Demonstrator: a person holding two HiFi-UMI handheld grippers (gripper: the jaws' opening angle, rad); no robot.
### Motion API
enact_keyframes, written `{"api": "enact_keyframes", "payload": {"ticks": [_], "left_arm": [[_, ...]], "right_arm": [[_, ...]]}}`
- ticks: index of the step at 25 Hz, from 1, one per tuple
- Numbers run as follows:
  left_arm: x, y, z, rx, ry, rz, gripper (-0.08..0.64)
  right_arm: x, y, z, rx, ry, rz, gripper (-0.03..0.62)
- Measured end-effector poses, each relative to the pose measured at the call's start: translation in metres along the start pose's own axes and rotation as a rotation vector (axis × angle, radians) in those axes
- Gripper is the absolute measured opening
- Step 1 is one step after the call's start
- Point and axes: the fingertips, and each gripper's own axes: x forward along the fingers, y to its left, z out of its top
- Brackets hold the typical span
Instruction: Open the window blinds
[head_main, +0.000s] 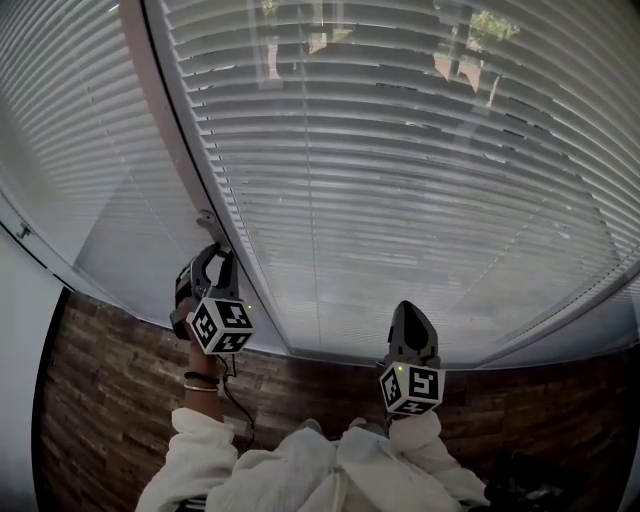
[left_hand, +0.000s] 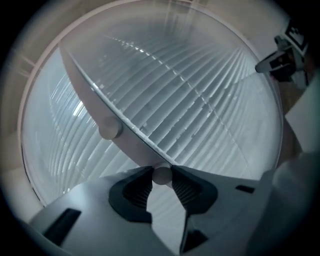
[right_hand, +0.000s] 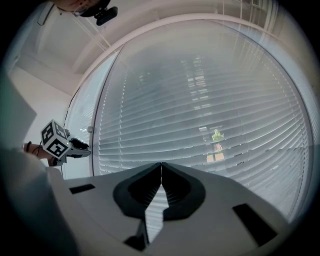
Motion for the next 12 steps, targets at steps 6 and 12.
{"api": "enact_keyframes", "payload": {"ticks": [6, 12], "left_arm": [[-0.0026, -0.0063, -0.0005, 0.359, 0.047, 0.030, 0.123], [0.0038, 0.0010, 0.0006, 0.556, 0.040, 0.062, 0.123]], "right_arm": [[-0.0002, -0.0033, -0.0056, 0.007, 0.002, 0.006, 0.012], [0.0069, -0.0029, 0.0034, 0.013, 0.005, 0.002, 0.012]]}}
